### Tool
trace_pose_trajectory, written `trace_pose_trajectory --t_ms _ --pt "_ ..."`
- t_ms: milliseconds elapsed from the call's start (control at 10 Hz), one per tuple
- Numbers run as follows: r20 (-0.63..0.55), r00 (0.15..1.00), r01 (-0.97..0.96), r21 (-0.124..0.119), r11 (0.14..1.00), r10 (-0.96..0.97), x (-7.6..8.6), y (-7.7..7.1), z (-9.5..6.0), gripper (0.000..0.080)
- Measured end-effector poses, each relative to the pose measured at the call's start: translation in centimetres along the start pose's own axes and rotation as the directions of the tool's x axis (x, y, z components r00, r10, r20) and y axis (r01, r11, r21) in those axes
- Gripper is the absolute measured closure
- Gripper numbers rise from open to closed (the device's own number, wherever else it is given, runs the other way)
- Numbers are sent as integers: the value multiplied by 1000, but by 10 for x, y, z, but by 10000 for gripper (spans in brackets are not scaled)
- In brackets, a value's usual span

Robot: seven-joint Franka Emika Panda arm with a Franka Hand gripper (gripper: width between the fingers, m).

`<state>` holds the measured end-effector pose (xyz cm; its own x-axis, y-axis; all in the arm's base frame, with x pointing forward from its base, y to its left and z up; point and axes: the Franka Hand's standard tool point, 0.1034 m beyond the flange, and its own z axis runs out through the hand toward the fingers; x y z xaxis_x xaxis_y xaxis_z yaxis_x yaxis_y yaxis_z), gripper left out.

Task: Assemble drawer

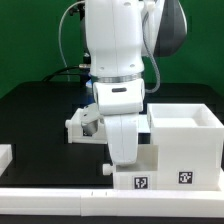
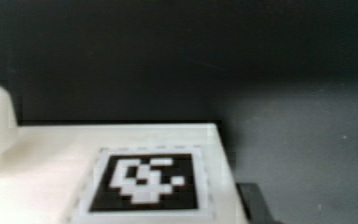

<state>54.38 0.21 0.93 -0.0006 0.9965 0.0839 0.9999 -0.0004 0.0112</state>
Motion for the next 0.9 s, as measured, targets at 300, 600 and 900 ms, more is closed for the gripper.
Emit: trace_pose_trajectory --t_ms 300,600,900 --pt "0 1000 0 0 1000 0 0 0 0 759" --pt "1 1000 3 -5 1000 -3 4 0 -1 759" --pt "-1 1000 2 -13 1000 -2 8 0 -1 759"
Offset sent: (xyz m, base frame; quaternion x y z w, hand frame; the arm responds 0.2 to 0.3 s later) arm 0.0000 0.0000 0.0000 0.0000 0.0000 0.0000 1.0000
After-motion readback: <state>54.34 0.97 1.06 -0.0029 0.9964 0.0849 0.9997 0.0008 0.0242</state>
